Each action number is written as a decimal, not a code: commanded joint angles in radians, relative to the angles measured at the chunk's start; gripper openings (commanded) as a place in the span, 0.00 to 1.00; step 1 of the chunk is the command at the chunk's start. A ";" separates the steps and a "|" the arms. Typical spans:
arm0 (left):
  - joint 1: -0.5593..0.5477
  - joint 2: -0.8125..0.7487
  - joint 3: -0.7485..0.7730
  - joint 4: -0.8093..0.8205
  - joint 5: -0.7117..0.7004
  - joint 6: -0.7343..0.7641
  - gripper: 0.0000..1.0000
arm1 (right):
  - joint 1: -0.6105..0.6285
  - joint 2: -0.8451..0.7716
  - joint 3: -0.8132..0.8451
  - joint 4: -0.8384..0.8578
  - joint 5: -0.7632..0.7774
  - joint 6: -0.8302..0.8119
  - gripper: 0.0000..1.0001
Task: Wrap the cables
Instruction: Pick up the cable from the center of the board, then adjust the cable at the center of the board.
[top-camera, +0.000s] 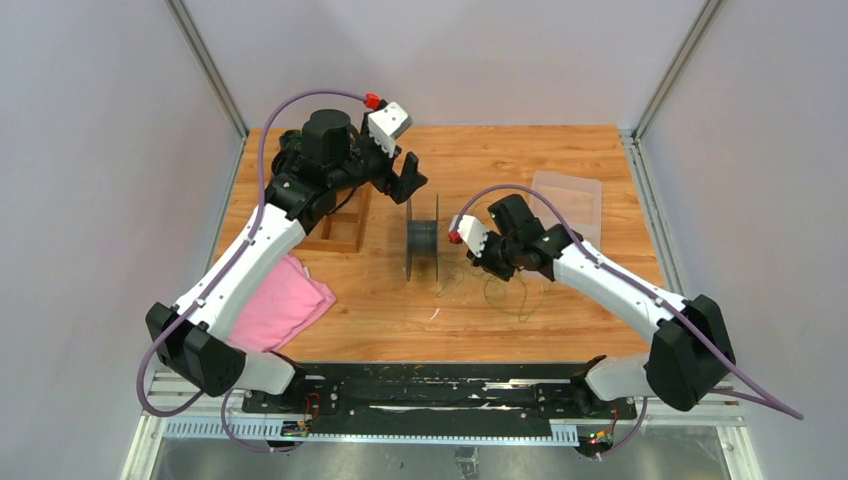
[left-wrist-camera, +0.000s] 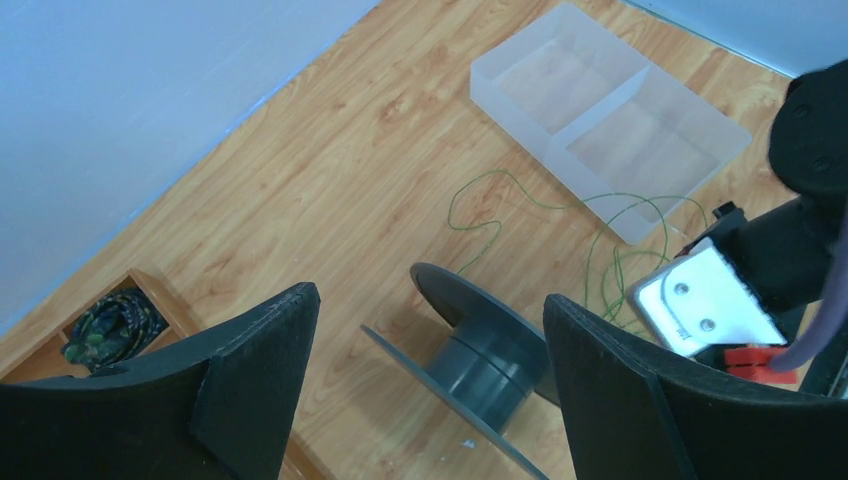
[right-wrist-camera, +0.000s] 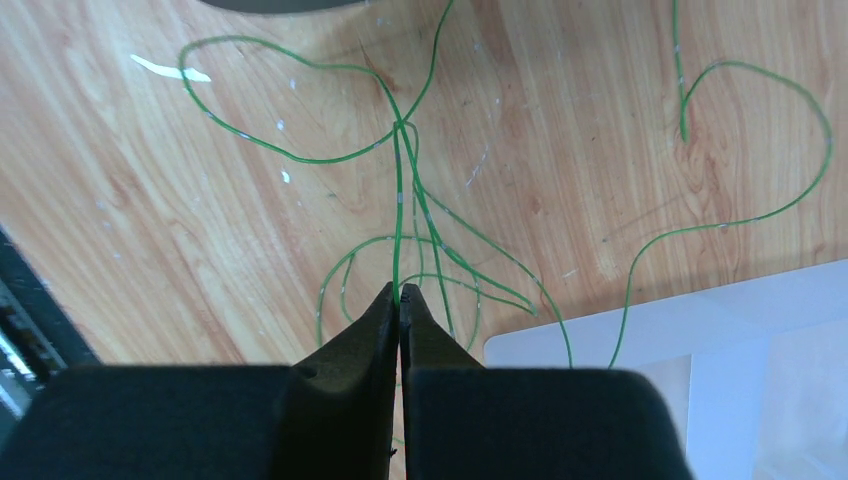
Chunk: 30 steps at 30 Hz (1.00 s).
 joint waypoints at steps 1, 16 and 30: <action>-0.001 -0.037 -0.027 0.033 0.003 0.022 0.88 | -0.015 -0.081 0.119 -0.095 -0.083 0.095 0.01; -0.005 -0.094 -0.079 0.083 0.353 -0.046 0.84 | -0.130 -0.218 0.514 -0.239 -0.212 0.253 0.01; -0.112 -0.038 -0.175 0.219 0.333 -0.101 0.84 | -0.174 -0.218 0.570 -0.236 -0.233 0.282 0.01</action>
